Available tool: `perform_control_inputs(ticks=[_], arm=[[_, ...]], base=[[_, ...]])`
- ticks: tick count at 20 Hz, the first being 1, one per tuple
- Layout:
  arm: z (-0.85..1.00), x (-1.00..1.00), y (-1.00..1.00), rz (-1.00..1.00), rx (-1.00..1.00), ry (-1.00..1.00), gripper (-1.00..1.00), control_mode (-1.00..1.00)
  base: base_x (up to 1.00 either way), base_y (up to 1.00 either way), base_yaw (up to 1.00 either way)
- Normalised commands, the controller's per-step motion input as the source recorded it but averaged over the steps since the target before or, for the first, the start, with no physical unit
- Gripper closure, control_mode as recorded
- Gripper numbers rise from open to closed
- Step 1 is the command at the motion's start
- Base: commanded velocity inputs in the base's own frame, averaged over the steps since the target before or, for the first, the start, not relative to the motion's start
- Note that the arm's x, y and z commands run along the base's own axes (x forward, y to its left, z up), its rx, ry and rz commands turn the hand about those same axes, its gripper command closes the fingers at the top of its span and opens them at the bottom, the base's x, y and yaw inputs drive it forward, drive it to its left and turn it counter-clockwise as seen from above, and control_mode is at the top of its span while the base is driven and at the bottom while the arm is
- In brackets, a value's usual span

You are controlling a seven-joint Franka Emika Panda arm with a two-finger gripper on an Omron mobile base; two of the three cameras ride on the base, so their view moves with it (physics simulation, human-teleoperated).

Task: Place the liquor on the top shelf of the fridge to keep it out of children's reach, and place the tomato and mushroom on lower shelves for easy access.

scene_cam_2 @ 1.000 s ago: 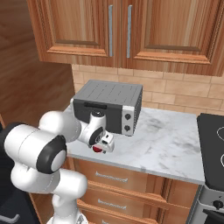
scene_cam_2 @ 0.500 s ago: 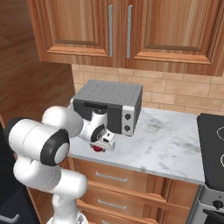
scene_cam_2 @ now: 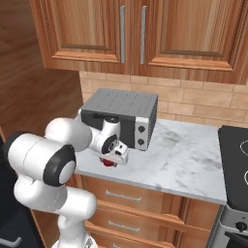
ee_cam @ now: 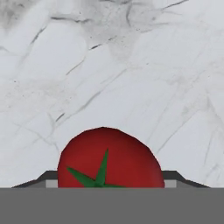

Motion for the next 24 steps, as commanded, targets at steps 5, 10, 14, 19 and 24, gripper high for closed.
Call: perform_control_inputs(ticks=[5, 10, 14, 19, 24], arm=[[0.63, -0.62, 0.00, 0.16, 0.01, -0.29, 1.00, -1.00], [0.83, -0.58, 0.08, 0.18, 0.00, -0.27, 1.00, -1.00], [0.70, -0.76, 0.35, 0.18, 0.00, -0.32, 1.00, -1.00], [0.70, -0.60, 0.32, 0.12, -0.01, -0.18, 1.00, -1.00], [0.58, -0.37, 0.08, 0.04, -0.02, -0.09, 1.00, -1.00]], base=[[0.00, 0.00, 0.00], [0.00, 0.00, 0.00], [0.00, 0.00, 0.00], [0.00, 0.00, 0.00], [0.00, 0.00, 0.00]])
